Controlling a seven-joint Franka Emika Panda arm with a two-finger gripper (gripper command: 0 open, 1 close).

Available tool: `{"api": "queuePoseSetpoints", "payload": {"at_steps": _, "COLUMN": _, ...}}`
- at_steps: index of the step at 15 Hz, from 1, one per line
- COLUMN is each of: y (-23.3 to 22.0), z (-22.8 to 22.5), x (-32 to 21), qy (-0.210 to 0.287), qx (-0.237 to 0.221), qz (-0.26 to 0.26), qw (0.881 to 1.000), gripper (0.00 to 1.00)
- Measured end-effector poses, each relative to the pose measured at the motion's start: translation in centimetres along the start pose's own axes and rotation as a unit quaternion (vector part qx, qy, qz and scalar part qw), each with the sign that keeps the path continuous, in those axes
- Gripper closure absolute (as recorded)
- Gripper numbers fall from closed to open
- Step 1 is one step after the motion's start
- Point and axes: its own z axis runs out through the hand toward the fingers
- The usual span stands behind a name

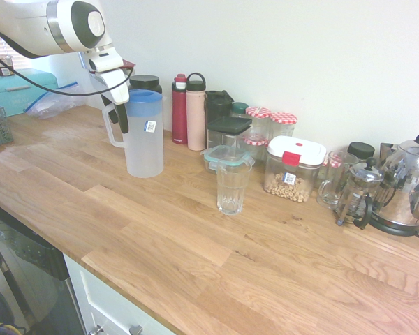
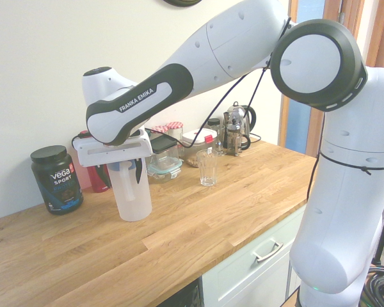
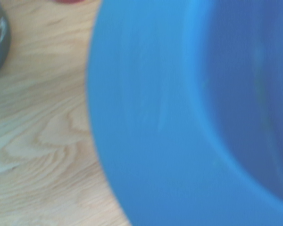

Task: Pour me some water

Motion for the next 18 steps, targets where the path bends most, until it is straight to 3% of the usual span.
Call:
{"api": "queuePoseSetpoints", "payload": {"at_steps": 3, "y": 0.2, "z": -0.3, "x": 1.5, "qy": -0.013, "qx": -0.004, "qz": 0.008, "qw": 1.000, "gripper": 1.00}}
{"api": "queuePoseSetpoints", "payload": {"at_steps": 12, "y": 1.0, "z": 0.8, "x": 0.9, "qy": -0.028, "qx": -0.015, "qz": -0.047, "qw": 0.998, "gripper": 1.00}}
{"api": "queuePoseSetpoints", "payload": {"at_steps": 18, "y": 1.2, "z": 1.2, "x": 1.3, "qy": -0.028, "qx": -0.019, "qz": -0.054, "qw": 0.998, "gripper": 1.00}}
